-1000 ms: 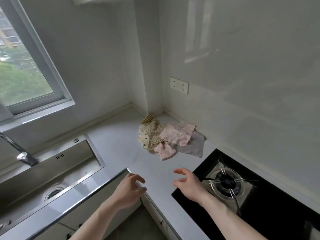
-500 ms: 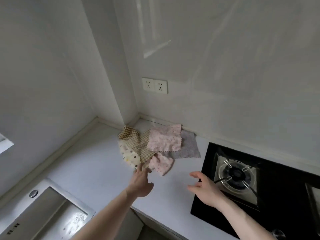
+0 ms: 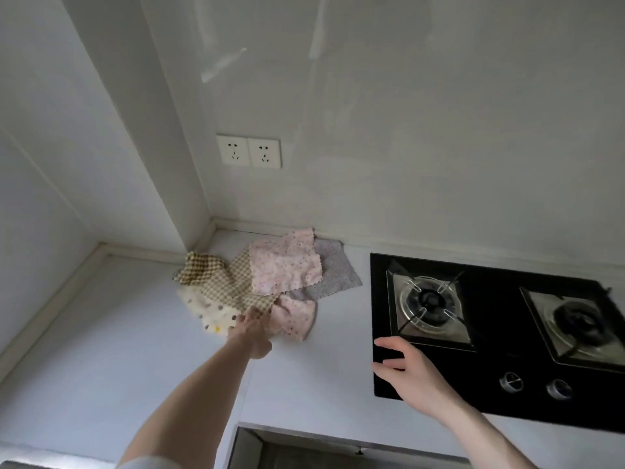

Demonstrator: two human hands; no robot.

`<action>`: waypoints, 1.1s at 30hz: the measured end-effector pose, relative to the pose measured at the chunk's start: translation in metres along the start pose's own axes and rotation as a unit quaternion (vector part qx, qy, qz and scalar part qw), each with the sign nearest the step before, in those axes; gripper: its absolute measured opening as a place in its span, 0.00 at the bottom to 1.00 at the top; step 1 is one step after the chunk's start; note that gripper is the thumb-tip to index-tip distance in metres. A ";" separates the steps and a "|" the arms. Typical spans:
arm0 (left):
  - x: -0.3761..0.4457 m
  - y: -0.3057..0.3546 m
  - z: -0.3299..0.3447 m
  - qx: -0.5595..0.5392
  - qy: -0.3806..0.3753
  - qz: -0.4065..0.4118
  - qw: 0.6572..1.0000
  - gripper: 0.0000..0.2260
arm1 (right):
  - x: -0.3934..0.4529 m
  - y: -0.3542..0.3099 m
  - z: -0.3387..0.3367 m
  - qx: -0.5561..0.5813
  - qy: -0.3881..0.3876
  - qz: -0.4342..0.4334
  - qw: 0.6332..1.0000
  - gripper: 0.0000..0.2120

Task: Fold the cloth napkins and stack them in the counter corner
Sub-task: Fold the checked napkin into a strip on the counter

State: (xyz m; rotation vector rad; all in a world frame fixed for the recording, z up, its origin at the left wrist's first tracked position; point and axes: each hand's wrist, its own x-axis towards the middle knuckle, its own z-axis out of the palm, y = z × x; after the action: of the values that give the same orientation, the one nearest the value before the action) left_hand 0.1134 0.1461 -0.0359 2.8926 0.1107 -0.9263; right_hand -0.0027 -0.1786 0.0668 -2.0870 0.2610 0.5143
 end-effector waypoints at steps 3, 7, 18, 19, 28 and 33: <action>0.000 -0.005 -0.007 -0.004 0.028 0.003 1.000 0.30 | -0.011 0.003 -0.004 0.005 0.017 0.011 1.000 0.20; -0.008 -0.013 -0.035 -0.045 0.151 0.023 0.987 0.19 | -0.019 0.000 -0.005 0.025 0.025 0.023 0.999 0.19; -0.067 -0.040 -0.170 -0.202 0.480 0.119 0.845 0.12 | -0.021 -0.039 0.003 0.040 0.019 -0.029 0.999 0.18; -0.079 -0.037 -0.179 -0.217 0.489 0.138 0.833 0.09 | -0.020 -0.044 0.005 0.039 0.017 -0.037 0.998 0.18; -0.180 0.017 -0.197 -0.201 0.368 0.273 0.866 0.08 | -0.007 -0.068 0.039 0.013 -0.017 -0.108 0.994 0.26; -0.187 0.048 -0.155 -0.293 0.287 0.316 0.855 0.12 | -0.006 -0.070 0.062 0.056 -0.067 -0.134 0.987 0.28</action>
State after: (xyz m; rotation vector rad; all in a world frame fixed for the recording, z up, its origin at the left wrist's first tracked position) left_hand 0.0554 0.1097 0.2024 2.2602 -0.4162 0.1001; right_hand 0.0021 -0.0887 0.0927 -1.9308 -0.0678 0.4627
